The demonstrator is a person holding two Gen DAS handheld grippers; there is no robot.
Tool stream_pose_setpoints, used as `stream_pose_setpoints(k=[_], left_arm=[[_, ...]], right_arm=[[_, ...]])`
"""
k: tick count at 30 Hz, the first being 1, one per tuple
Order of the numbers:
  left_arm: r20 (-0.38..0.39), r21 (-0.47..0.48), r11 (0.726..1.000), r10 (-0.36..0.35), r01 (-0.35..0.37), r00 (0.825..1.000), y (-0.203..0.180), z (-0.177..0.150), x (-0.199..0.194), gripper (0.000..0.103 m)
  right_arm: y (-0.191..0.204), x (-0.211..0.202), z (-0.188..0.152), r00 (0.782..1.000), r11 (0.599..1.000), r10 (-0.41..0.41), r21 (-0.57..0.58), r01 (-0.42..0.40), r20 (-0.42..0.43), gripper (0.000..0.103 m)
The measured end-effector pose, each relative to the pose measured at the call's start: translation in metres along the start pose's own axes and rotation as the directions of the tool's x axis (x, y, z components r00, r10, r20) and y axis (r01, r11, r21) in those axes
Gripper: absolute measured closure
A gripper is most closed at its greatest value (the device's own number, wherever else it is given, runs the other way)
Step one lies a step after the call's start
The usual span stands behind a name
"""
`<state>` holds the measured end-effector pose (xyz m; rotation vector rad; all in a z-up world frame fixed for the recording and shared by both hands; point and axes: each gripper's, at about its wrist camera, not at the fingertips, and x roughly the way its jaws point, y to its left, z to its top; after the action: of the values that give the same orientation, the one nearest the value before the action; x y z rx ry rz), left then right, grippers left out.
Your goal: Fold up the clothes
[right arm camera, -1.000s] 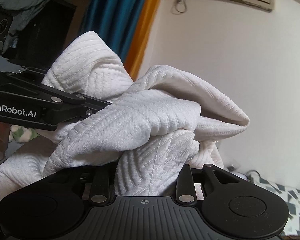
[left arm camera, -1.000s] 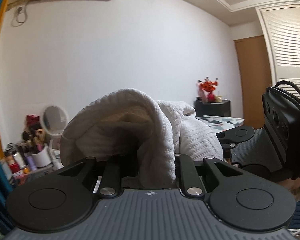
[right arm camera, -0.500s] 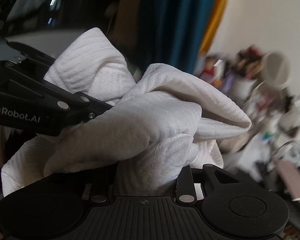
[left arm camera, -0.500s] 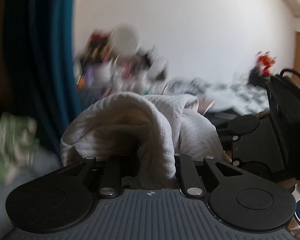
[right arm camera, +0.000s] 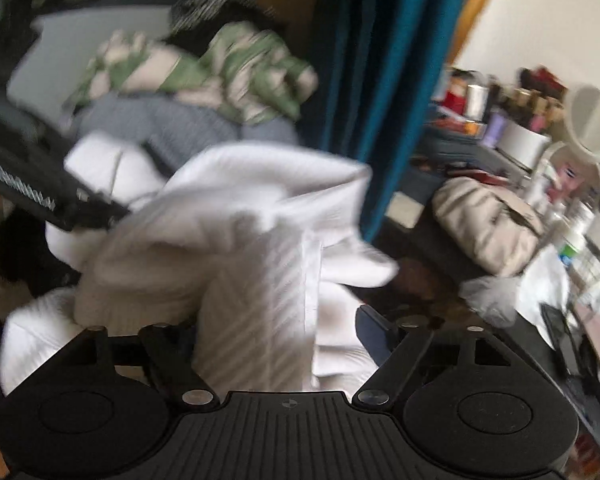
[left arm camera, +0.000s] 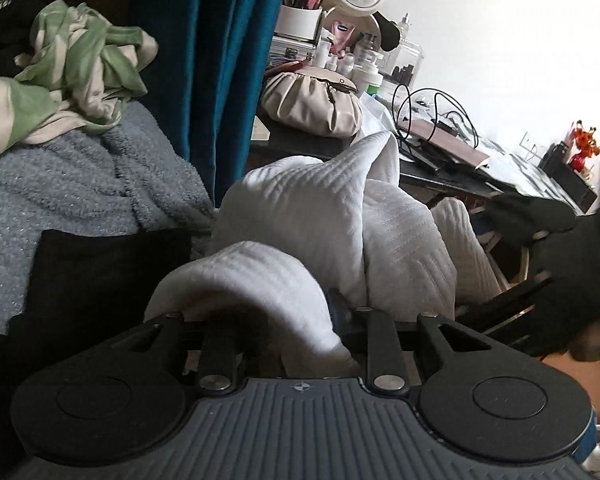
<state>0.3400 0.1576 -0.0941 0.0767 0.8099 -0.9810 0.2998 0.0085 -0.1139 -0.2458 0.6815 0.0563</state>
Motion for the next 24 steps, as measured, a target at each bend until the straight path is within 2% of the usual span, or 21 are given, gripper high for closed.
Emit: stream_pose_setpoints(k=[3,6,7,9,10,11,12,14,15,16,20,22,23,24], left_arm=[[-0.005,-0.034,0.999,-0.024,0.024,1.000,0.008,0.005,0.001,0.072],[-0.002,-0.053,0.998,-0.043,0.042,0.999,0.011,0.007,0.002,0.068],[0.000,-0.062,0.997,-0.048,0.048,0.999,0.011,0.008,0.002,0.067],[0.013,-0.078,0.995,-0.061,0.062,0.998,0.012,0.010,-0.003,0.060],[0.024,-0.086,0.994,-0.068,0.070,0.997,0.012,0.012,-0.007,0.053],[0.038,-0.090,0.992,-0.084,0.088,0.996,0.011,0.014,-0.013,0.040],[0.055,-0.090,0.990,-0.103,0.108,0.993,0.009,0.016,-0.019,0.034],[0.062,-0.072,0.989,-0.125,0.129,0.990,0.003,0.019,-0.022,0.018],[0.052,-0.053,0.990,-0.127,0.130,0.991,0.000,0.019,-0.018,0.015],[0.042,-0.035,0.991,-0.129,0.131,0.991,-0.003,0.020,-0.015,0.013],[-0.014,0.016,0.994,-0.108,0.108,0.994,-0.011,0.022,0.014,0.014],[-0.057,0.004,0.996,-0.094,0.095,0.994,-0.011,0.021,0.032,0.016],[-0.080,-0.003,0.996,-0.088,0.088,0.993,-0.011,0.020,0.041,0.026],[-0.092,0.004,0.997,-0.079,0.080,0.993,-0.011,0.019,0.045,0.041]], right_arm=[[-0.009,-0.046,0.002,1.000,0.999,0.005,0.049,-0.006,0.028,0.021],[0.000,-0.070,-0.009,0.999,0.999,0.029,0.037,-0.029,0.026,0.009],[0.006,-0.074,-0.014,0.999,0.999,0.040,0.025,-0.041,0.019,0.009],[0.010,-0.073,-0.026,0.999,0.999,0.050,-0.009,-0.050,-0.005,0.008],[0.011,-0.072,-0.033,0.998,0.998,0.053,-0.027,-0.053,-0.018,0.008],[0.008,-0.068,-0.040,0.998,0.998,0.053,-0.042,-0.054,-0.029,0.009],[0.009,-0.062,-0.045,0.998,0.997,0.051,-0.048,-0.053,-0.040,0.013],[0.006,-0.045,-0.049,0.996,0.998,0.051,-0.031,-0.053,-0.066,0.028],[0.004,-0.037,-0.050,0.995,0.998,0.052,-0.014,-0.054,-0.082,0.035],[0.002,-0.030,-0.052,0.994,0.999,0.049,0.005,-0.049,-0.099,0.036],[-0.003,-0.014,-0.059,0.991,0.999,0.031,0.045,-0.026,-0.133,0.037],[-0.003,-0.011,-0.061,0.990,0.998,0.022,0.054,-0.014,-0.143,0.037],[-0.002,-0.010,-0.063,0.989,0.998,0.016,0.056,-0.008,-0.145,0.037],[-0.001,-0.010,-0.064,0.989,0.998,0.009,0.056,0.000,-0.147,0.036]])
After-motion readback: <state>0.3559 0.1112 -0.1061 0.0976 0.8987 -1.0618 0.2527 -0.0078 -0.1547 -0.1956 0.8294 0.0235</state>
